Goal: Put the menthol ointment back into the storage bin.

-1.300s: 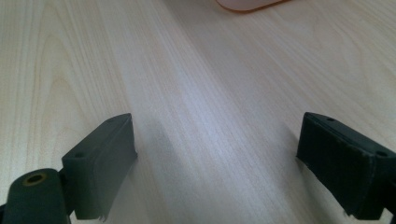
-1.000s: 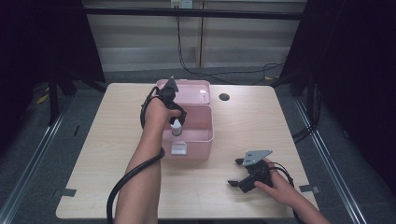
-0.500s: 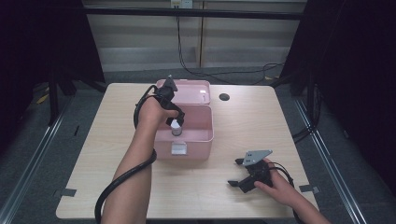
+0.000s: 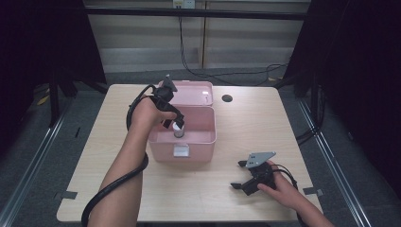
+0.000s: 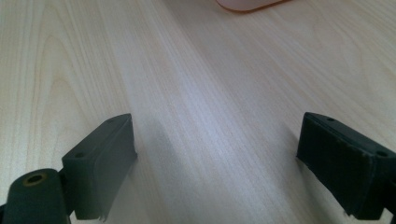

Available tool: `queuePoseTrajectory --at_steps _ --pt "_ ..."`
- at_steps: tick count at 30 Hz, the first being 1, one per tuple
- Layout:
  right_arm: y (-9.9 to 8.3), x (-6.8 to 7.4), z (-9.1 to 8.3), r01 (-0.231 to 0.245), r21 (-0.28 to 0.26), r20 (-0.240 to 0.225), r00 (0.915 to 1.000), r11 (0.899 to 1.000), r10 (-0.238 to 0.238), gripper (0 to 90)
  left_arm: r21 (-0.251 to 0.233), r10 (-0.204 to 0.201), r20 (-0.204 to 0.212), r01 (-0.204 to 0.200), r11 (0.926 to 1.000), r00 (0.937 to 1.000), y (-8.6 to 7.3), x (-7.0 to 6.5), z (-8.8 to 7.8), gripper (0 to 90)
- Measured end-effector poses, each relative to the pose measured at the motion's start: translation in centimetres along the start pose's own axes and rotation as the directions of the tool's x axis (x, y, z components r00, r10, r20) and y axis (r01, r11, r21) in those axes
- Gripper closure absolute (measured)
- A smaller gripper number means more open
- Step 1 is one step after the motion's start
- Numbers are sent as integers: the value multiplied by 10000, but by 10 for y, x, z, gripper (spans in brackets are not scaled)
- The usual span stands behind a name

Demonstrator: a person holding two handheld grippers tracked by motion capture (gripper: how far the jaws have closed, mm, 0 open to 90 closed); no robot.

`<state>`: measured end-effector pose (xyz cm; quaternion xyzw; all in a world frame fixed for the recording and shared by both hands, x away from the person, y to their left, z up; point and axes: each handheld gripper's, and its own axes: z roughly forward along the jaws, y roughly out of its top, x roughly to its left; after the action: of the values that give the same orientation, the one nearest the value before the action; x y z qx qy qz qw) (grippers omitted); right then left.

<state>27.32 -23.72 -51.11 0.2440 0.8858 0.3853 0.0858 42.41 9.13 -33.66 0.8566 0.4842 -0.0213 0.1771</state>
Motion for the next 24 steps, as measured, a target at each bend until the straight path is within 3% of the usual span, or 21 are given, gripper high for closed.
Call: queuePoseTrajectory --at_steps 15,24 --pt "0 -1 0 -29 -7 -49 10000 10000 29 107 258 376 -61 -375 9990 9993 -19 4 -24 209" --pt "0 0 0 4 3 2 10000 10000 -4 107 264 323 -93 -320 9991 9994 -35 10 -39 209"
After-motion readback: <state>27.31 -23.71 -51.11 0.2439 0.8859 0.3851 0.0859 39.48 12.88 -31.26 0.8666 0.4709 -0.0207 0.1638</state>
